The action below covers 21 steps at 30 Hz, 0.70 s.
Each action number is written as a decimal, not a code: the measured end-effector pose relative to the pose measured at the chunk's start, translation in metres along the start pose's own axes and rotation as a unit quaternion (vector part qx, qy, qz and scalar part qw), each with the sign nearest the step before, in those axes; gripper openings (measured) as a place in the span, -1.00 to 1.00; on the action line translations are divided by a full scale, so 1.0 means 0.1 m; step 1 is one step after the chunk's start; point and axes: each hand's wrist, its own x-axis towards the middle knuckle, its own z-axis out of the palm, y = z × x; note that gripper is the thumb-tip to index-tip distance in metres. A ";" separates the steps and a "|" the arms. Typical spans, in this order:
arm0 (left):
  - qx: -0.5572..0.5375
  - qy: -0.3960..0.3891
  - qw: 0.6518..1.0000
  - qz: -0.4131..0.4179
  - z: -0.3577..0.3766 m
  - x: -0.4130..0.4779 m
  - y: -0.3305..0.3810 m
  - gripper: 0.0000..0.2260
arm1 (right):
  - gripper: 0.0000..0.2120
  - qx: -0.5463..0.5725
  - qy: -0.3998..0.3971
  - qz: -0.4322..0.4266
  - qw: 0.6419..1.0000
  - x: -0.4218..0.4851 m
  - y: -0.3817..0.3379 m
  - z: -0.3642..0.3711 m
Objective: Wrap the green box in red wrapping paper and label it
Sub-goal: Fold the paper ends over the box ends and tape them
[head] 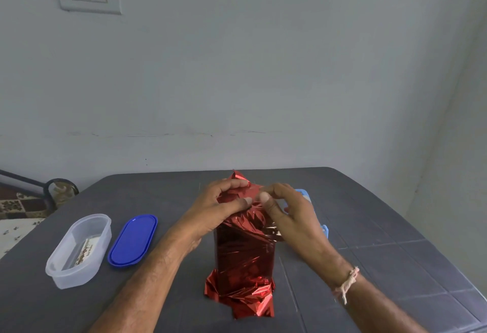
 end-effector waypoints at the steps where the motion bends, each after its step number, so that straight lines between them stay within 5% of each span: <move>1: -0.014 -0.006 1.000 -0.001 0.01 -0.01 0.02 -0.69 | -0.94 0.003 -0.004 0.015 1.000 0.03 -0.01 -0.02; 9: -0.084 0.009 0.996 -0.006 -0.06 -0.03 -0.03 -0.49 | -0.87 0.052 -0.044 0.081 0.994 0.11 -0.05 -0.06; 21: 0.041 0.059 0.997 0.020 -0.04 -0.09 0.06 -0.90 | -0.93 -0.010 -0.058 0.036 0.998 0.12 -0.18 -0.16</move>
